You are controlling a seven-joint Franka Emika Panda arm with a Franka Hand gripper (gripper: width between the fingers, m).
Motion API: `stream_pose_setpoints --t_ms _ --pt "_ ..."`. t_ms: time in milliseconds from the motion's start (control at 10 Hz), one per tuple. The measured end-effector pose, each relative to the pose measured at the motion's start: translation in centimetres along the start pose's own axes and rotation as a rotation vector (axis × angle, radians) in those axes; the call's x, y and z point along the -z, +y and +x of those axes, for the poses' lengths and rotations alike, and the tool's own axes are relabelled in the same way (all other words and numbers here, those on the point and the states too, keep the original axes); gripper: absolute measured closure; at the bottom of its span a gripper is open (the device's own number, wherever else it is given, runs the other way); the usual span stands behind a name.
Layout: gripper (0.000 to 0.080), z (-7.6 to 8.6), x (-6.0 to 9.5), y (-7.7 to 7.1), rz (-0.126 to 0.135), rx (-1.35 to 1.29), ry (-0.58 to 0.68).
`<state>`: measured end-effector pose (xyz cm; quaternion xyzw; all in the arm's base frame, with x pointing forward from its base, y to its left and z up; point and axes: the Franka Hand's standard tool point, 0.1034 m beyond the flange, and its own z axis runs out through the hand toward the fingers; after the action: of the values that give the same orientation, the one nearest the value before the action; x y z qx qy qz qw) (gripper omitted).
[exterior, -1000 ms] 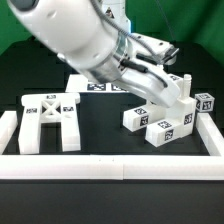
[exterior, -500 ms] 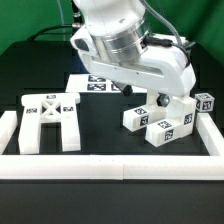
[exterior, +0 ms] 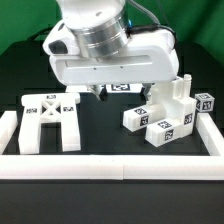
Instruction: Assemble chair
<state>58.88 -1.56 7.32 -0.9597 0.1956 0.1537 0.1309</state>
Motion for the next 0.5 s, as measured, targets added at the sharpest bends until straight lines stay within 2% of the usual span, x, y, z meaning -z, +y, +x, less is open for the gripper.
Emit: stream_pose_setpoints --t_ms 300,400,500 --pt "0.015 0.6 0.0 -0.1 -0.002 0.001 0.038" --pt "0.015 1.5 0.2 0.0 -0.007 0.015 0.108" --pt "0.015 1.7 0.3 0.9 -0.031 0.077 0.154"
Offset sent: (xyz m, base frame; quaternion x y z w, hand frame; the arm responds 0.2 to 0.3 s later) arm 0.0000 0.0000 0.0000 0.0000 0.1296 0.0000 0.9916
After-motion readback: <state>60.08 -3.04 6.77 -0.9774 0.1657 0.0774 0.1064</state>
